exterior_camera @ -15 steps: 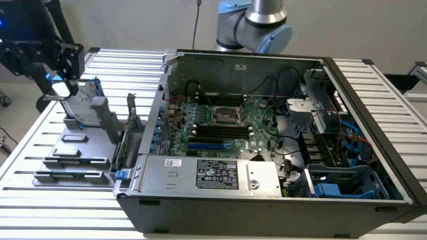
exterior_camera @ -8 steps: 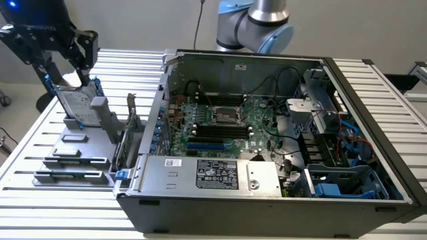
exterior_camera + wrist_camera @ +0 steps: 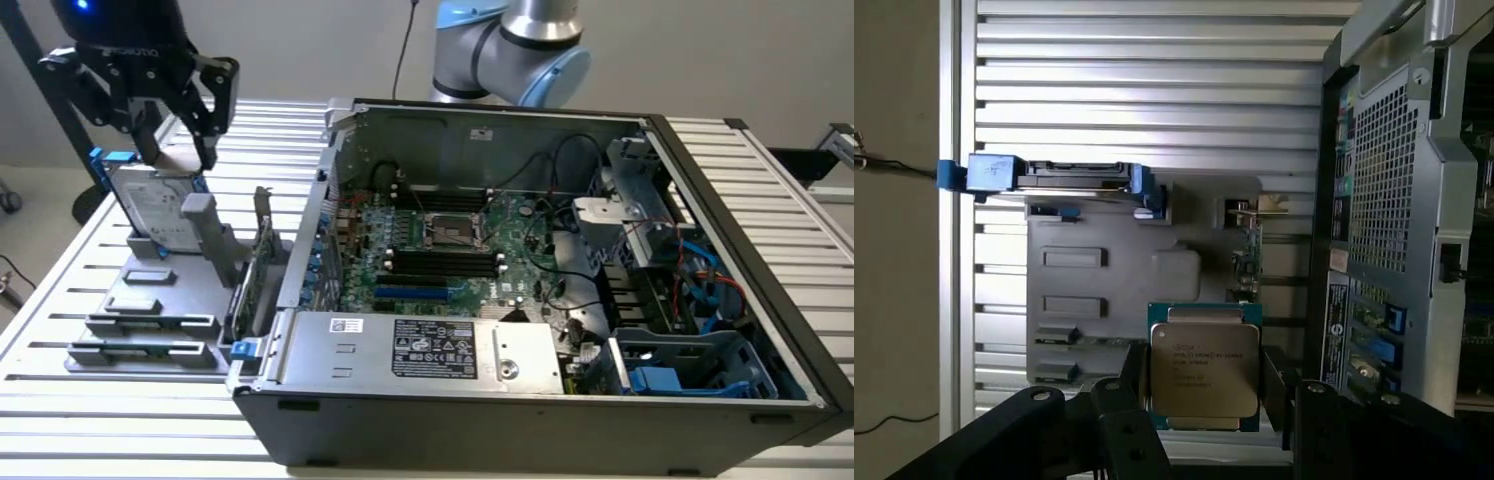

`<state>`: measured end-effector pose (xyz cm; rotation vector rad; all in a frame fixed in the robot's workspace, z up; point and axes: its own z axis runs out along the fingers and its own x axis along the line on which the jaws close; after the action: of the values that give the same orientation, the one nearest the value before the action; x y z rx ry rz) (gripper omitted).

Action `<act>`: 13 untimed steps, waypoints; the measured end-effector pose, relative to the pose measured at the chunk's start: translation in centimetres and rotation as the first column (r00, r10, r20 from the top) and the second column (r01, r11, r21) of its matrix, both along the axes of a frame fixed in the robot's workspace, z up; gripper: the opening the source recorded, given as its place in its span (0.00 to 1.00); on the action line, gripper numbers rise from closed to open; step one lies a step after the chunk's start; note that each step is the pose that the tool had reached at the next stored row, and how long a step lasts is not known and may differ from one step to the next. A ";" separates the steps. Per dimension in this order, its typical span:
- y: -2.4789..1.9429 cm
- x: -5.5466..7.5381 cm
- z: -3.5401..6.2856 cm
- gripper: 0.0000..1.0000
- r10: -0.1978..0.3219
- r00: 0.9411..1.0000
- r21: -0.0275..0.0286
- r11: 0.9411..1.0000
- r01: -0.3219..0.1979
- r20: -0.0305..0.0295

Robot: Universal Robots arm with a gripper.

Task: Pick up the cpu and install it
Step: 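Pick up the cpu and move it towards the insertion slot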

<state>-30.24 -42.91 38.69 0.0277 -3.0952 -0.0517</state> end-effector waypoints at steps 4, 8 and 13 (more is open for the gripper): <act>-0.03 1.8 0.00 0.55 0.000 1.000 0.004 1.000 0.000 0.000; -0.04 3.6 0.00 0.55 0.000 1.000 0.010 1.000 0.000 0.000; -0.04 5.9 0.03 0.55 0.000 1.000 0.022 1.000 0.000 0.000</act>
<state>-24.32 -42.95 38.71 0.0292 -3.0948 -0.0864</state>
